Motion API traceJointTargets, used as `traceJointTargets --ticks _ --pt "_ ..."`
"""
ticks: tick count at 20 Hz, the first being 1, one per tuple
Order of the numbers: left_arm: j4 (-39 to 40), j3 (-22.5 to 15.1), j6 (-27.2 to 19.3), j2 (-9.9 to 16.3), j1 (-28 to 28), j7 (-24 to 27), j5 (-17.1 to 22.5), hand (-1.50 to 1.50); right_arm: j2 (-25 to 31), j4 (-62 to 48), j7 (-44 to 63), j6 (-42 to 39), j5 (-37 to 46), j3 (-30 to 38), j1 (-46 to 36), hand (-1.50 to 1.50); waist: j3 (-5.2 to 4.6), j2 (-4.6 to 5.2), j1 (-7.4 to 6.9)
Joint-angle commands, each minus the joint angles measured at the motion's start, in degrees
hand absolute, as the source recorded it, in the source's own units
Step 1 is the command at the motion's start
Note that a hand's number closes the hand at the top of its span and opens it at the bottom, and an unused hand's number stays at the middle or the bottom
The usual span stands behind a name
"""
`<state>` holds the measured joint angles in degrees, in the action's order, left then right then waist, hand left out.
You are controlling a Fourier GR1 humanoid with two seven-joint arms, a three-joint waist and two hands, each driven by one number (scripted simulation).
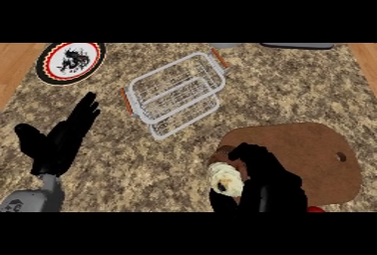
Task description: Pick the cupcake from the cutting board and place it in the tiered basket
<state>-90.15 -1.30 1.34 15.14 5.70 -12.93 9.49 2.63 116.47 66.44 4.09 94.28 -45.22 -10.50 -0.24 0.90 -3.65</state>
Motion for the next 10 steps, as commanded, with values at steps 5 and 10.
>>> traceJointTargets --ticks 5,10 --pt "0.1 -0.8 0.1 -0.1 1.9 -1.2 -0.6 0.0 -2.6 -9.2 15.8 -2.2 -10.5 8.1 -15.6 1.5 0.06 -0.15 -0.88" --pt "1.3 -0.6 1.0 -0.5 0.8 0.5 -0.1 0.0 -2.6 -17.0 18.7 -0.3 -16.0 11.4 -23.8 1.5 0.04 -0.29 -1.5"
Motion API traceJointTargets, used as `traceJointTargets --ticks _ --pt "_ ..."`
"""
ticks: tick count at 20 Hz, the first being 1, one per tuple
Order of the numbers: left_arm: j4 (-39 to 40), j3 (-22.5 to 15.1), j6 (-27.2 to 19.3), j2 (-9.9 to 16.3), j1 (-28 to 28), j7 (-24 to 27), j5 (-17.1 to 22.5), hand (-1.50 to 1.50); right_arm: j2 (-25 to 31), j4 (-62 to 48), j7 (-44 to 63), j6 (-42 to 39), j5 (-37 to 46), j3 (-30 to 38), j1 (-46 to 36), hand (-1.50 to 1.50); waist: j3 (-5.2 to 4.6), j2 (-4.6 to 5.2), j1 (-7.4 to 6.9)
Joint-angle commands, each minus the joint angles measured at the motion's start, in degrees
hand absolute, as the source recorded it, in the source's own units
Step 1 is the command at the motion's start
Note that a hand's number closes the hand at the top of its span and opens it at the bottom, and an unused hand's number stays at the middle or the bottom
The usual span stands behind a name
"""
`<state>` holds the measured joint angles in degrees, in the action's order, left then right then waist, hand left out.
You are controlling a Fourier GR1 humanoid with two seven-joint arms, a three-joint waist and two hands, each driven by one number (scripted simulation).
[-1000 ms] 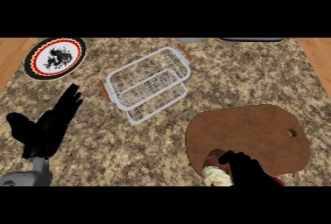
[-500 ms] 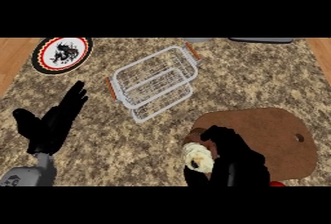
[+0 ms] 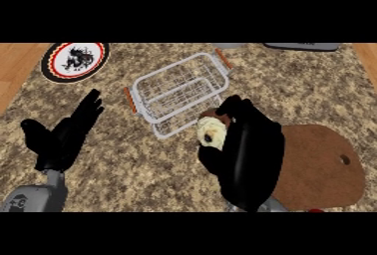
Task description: Pick the cupcake from the cutting board and place it in the tiered basket
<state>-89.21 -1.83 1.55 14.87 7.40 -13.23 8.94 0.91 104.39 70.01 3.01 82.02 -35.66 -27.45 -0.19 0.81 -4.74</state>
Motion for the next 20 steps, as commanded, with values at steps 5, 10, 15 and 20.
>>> traceJointTargets --ticks 5,10,15,20 --pt "2.0 -0.3 0.1 -0.9 1.9 0.0 -0.2 0.0 -0.9 -17.6 14.4 5.5 -6.3 4.0 -13.9 1.5 0.06 0.2 -0.35" --pt "0.6 0.4 0.7 0.1 -0.8 1.7 -0.4 0.0 -0.9 -24.5 15.2 7.4 -8.0 5.9 -19.4 1.5 0.1 -0.26 -0.08" --pt "1.0 0.2 -0.1 -0.4 0.6 0.7 -0.9 0.0 -0.9 -30.1 13.0 14.3 -3.7 8.7 -24.9 1.5 0.15 -0.17 0.59" --pt "-0.2 -0.3 1.0 -1.1 -1.3 1.4 0.0 0.0 -0.9 -35.9 12.7 18.7 -5.1 9.6 -27.0 -1.5 0.15 -0.16 -0.46"
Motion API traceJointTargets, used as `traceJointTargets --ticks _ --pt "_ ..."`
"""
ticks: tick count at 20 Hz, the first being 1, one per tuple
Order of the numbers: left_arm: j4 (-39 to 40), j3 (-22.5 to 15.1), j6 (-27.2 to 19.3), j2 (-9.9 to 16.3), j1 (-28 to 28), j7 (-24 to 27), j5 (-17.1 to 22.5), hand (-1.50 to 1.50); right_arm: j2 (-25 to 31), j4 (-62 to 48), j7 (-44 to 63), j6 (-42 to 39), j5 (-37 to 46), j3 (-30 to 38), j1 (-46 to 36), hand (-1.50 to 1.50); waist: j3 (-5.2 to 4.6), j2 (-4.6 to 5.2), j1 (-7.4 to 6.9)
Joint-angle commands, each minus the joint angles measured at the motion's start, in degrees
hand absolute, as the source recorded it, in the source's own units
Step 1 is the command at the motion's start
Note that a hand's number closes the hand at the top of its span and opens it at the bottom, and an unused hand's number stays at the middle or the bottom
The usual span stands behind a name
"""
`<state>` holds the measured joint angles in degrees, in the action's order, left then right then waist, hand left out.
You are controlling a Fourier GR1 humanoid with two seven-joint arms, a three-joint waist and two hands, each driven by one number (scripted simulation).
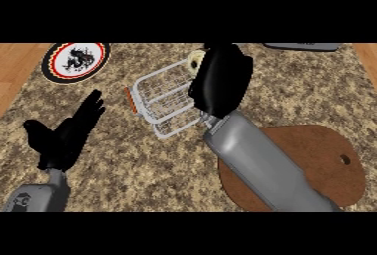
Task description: Pick the cupcake from the cutting board and place it in the tiered basket
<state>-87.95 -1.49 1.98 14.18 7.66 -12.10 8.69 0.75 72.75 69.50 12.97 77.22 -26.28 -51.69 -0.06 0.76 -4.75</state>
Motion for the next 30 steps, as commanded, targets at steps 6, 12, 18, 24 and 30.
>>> traceJointTargets --ticks 6,12,18,24,30 --pt "1.2 0.2 0.9 0.7 0.7 0.3 -0.5 0.0 -0.7 -11.1 12.0 12.3 -2.8 1.6 -7.3 -1.5 -0.01 0.18 -0.23" --pt "1.9 0.4 -0.6 -0.5 2.2 -0.4 -0.7 0.0 -0.7 -9.2 10.3 21.9 -2.6 5.3 -6.5 -1.5 0.08 0.16 0.43" --pt "1.2 1.1 -0.2 0.1 1.1 -0.4 -0.3 0.0 -0.7 -3.8 8.5 30.9 -1.7 11.2 -6.6 -1.5 0.12 -0.42 1.23" --pt "1.5 2.4 -0.5 0.4 -1.2 0.5 -0.1 0.0 -0.7 2.8 7.5 39.2 2.6 15.6 -2.7 -1.5 0.09 -0.92 2.72" --pt "1.0 2.6 -1.0 0.0 -4.2 2.1 -0.6 0.0 -0.7 15.1 10.1 36.3 11.1 17.4 5.6 -1.5 0.06 -1.86 5.5"
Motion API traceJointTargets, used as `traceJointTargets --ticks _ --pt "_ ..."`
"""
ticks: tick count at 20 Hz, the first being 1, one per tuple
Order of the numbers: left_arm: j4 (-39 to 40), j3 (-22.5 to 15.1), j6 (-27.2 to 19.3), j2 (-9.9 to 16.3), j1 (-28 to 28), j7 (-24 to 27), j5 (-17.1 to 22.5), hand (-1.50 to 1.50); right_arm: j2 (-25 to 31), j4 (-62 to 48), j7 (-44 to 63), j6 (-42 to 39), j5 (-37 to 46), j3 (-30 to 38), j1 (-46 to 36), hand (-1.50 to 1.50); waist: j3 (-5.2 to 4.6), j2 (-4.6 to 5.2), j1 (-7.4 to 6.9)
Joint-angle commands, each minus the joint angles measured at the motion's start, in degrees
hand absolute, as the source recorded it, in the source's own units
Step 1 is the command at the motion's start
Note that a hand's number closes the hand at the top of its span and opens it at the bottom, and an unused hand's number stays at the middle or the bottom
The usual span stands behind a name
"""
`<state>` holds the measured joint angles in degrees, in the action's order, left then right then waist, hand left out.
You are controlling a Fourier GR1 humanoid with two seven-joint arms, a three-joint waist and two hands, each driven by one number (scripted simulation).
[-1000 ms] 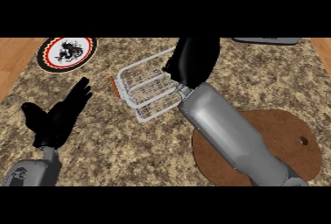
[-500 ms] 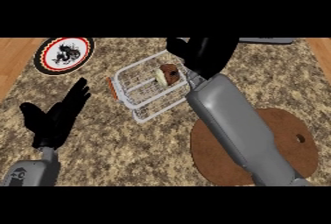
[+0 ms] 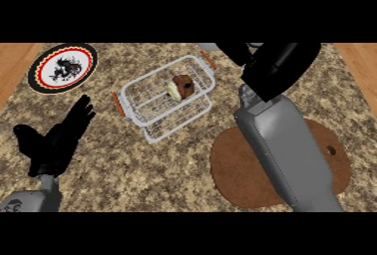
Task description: Pick the cupcake from the cutting board and place it in the tiered basket
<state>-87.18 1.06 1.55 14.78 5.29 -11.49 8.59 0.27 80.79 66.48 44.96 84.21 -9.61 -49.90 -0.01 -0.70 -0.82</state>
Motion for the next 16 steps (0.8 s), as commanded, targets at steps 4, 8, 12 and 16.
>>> traceJointTargets --ticks 4,8,12,16 --pt "-2.1 1.7 -0.4 0.8 -2.3 -1.7 1.1 0.0 -0.3 19.7 14.6 -1.0 7.8 -0.6 9.9 -1.5 0.05 -0.94 2.17" --pt "-1.0 0.9 -0.9 -0.4 -2.5 0.3 -0.1 0.0 -0.3 32.9 16.0 -7.2 11.6 -5.0 18.4 -1.5 0.0 -0.71 3.12" --pt "-1.4 3.1 0.4 2.0 -1.8 -0.7 1.2 0.0 -0.3 46.2 15.7 -14.7 14.9 -9.7 26.1 -1.5 -0.06 -0.64 3.25" --pt "-3.8 1.6 -0.6 0.4 -3.0 -2.1 0.6 0.0 -0.3 58.2 13.5 -17.9 17.0 -14.2 37.7 -1.5 -0.01 -0.3 2.92"
